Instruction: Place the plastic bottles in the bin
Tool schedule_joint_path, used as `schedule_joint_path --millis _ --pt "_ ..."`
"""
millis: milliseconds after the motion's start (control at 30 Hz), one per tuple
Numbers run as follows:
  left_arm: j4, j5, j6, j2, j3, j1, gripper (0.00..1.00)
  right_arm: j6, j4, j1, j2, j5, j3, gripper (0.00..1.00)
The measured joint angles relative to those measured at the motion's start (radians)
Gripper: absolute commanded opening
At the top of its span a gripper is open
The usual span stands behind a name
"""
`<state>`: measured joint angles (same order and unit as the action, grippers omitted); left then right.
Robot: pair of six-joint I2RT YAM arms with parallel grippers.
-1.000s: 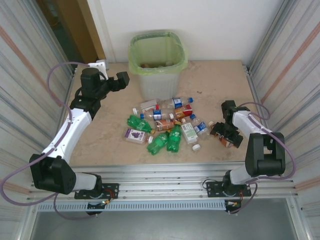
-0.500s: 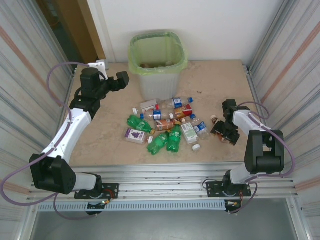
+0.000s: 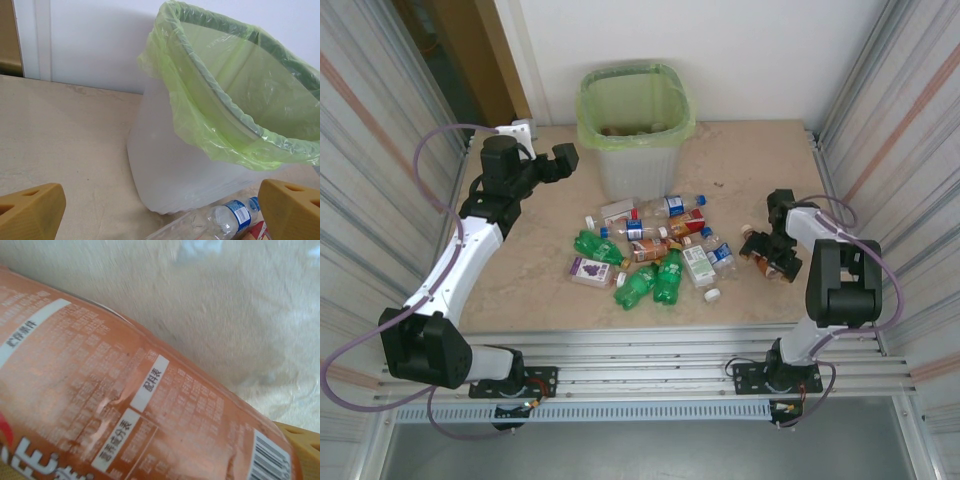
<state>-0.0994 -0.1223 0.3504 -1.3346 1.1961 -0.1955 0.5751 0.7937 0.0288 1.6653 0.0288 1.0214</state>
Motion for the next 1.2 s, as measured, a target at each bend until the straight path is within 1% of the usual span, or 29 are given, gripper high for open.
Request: schedule_joint_path --millis 233,300,400,600,867,967,1200 --pt "0.000 0.000 0.007 0.000 0.000 0.000 0.99 -0.039 0.021 0.005 0.106 0.047 0.113 1.00" --pt "0.000 0.000 0.007 0.000 0.000 0.000 0.99 -0.054 0.029 0.006 0.131 0.057 0.137 0.98" --pt "0.000 0.000 0.010 0.000 0.000 0.000 0.99 -0.073 0.040 0.006 0.157 0.064 0.167 0.98" --pt "0.000 0.000 0.014 0.000 0.000 0.000 0.99 -0.124 0.068 0.007 0.161 0.069 0.195 0.98" --pt "0.000 0.000 0.015 0.000 0.000 0.000 0.99 -0.244 0.101 0.011 0.161 0.079 0.257 0.98" --pt "0.000 0.000 0.015 0.000 0.000 0.000 0.99 -0.290 0.105 0.011 0.171 0.070 0.295 1.00" --pt "0.000 0.000 0.015 0.000 0.000 0.000 0.99 -0.352 0.105 0.018 0.266 0.018 0.366 0.86"
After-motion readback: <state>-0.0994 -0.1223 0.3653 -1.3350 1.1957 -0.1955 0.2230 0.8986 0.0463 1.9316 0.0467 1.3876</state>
